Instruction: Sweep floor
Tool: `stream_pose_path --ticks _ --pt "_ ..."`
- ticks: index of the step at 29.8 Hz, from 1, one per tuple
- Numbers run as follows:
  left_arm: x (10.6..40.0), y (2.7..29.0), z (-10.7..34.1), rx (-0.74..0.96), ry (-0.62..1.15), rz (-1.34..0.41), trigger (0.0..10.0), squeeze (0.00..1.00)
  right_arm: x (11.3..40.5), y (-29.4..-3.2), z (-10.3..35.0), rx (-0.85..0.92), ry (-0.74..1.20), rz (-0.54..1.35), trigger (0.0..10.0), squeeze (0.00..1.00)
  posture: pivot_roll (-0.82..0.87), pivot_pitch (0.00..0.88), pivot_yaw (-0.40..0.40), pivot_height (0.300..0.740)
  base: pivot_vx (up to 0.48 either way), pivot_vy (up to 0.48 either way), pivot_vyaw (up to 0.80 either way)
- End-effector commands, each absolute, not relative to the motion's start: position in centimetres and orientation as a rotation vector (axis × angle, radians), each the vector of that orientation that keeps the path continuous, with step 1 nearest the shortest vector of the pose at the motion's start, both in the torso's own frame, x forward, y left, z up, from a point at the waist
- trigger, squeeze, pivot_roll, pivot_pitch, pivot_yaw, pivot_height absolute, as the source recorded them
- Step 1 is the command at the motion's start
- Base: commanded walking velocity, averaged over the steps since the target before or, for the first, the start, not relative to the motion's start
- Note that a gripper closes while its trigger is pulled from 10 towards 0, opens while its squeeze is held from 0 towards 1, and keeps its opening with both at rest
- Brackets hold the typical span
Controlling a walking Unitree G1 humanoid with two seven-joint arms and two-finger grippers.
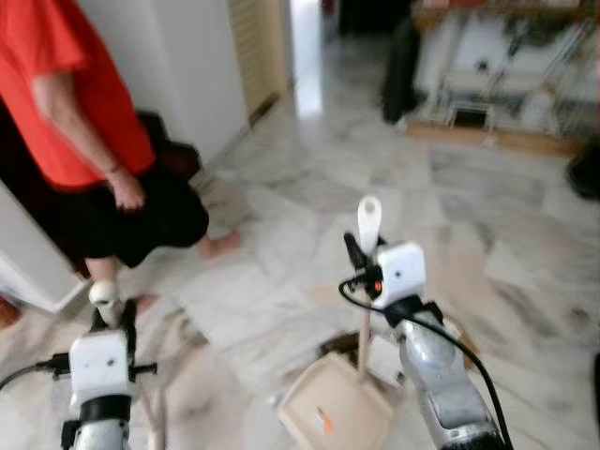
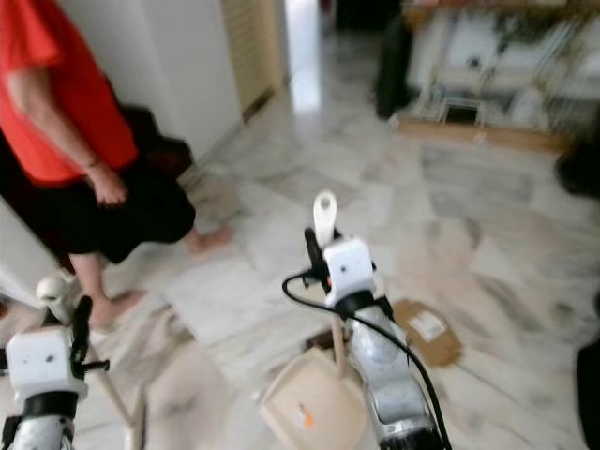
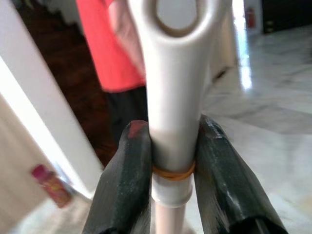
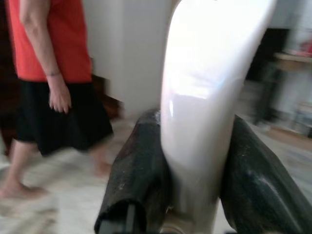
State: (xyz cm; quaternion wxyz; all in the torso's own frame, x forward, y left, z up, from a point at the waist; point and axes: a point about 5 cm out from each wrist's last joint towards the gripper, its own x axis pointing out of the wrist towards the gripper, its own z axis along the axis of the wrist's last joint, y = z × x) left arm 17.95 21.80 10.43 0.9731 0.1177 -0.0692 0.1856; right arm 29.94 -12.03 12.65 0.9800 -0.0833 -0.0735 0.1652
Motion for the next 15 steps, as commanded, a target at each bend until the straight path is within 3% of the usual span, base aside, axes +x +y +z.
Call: stream_pose_path --ticks 1,6,12,15 --pt "17.1 21.8 11.7 0.246 -0.210 0.426 10.0 0.00 30.9 -11.9 14.7 -0.205 -0.208 0.354 10.0 0.00 -0.13 0.000 -0.007 0.740 0.000 0.000 -0.74" --pt "16.3 20.7 11.8 0.217 -0.208 0.450 10.0 0.00 32.1 -12.7 14.9 -0.225 -0.200 0.338 10.0 0.00 -0.10 0.000 -0.005 0.740 0.000 0.000 -0.72" --pt "17.7 19.7 11.6 0.193 -0.205 0.368 10.0 0.00 32.4 -13.1 14.6 -0.233 -0.195 0.294 10.0 0.00 -0.13 0.000 0.040 0.740 0.000 0.000 -0.68" --pt "18.3 20.1 12.0 0.209 -0.213 0.347 10.0 0.00 32.4 -12.4 14.3 -0.197 -0.194 0.279 10.0 0.00 -0.12 0.000 0.074 0.740 0.000 0.000 0.00"
